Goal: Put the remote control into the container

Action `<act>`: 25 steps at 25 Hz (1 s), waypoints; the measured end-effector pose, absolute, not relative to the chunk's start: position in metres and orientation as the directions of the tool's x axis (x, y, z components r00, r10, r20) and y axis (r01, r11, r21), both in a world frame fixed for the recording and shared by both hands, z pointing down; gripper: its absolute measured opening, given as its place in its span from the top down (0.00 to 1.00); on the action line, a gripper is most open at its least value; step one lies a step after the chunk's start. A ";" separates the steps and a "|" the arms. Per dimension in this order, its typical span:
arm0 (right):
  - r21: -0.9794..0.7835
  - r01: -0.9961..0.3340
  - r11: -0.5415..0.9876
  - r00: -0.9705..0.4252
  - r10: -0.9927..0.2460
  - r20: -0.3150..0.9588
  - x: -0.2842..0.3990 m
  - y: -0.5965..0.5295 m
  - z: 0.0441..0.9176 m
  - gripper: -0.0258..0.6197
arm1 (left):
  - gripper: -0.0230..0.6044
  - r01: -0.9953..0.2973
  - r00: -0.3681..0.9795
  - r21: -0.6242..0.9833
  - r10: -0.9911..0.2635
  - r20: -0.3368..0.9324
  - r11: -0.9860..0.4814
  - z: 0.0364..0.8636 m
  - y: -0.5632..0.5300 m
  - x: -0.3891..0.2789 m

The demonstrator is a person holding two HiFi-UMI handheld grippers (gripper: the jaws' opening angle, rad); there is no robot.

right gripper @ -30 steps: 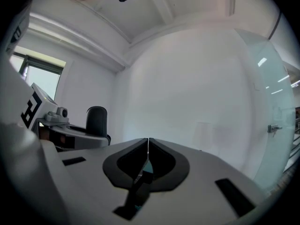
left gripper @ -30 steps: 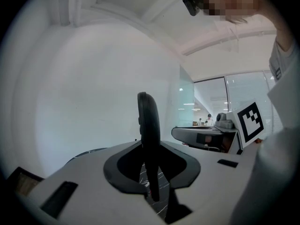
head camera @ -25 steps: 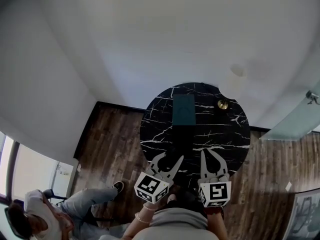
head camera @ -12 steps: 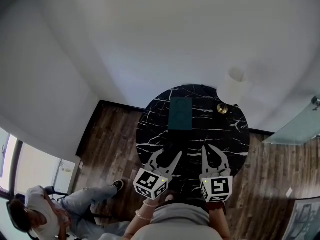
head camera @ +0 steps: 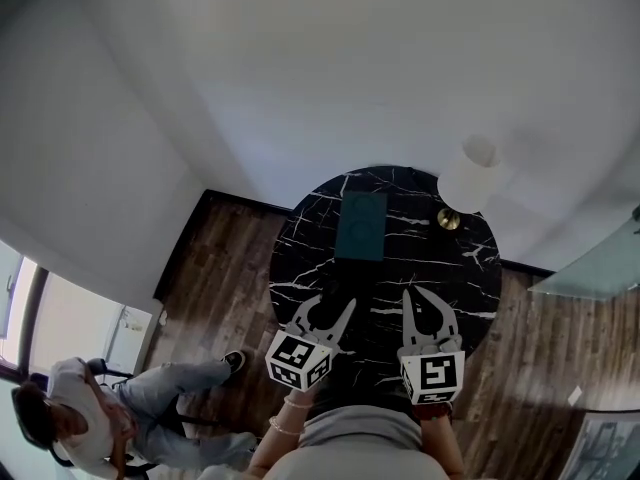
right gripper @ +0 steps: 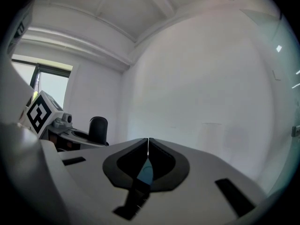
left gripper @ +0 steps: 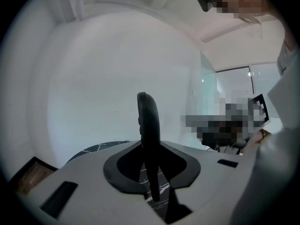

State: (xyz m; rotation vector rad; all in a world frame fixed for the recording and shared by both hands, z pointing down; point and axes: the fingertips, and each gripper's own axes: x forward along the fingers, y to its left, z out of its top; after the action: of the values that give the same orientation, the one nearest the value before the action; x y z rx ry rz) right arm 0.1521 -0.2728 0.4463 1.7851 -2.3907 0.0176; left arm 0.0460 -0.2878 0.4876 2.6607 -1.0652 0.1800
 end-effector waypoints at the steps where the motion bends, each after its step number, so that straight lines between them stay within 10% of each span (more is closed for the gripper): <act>1: 0.083 -0.954 0.290 -0.277 -0.951 0.134 0.153 -0.274 0.447 0.94 | 0.85 -0.691 0.722 0.212 -0.657 0.214 -0.691 0.490 -0.289 0.046; 25: 0.086 -0.984 0.157 -0.140 -0.975 0.170 0.161 -0.302 0.455 0.94 | 0.85 -0.632 0.762 0.351 -0.470 0.447 -0.691 0.603 -0.337 0.041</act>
State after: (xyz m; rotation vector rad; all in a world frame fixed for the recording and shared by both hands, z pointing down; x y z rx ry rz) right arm 0.1608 -0.3022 0.4552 1.9266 -2.2407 0.0684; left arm 0.0409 -0.3372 0.6031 2.4658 -0.8291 0.4445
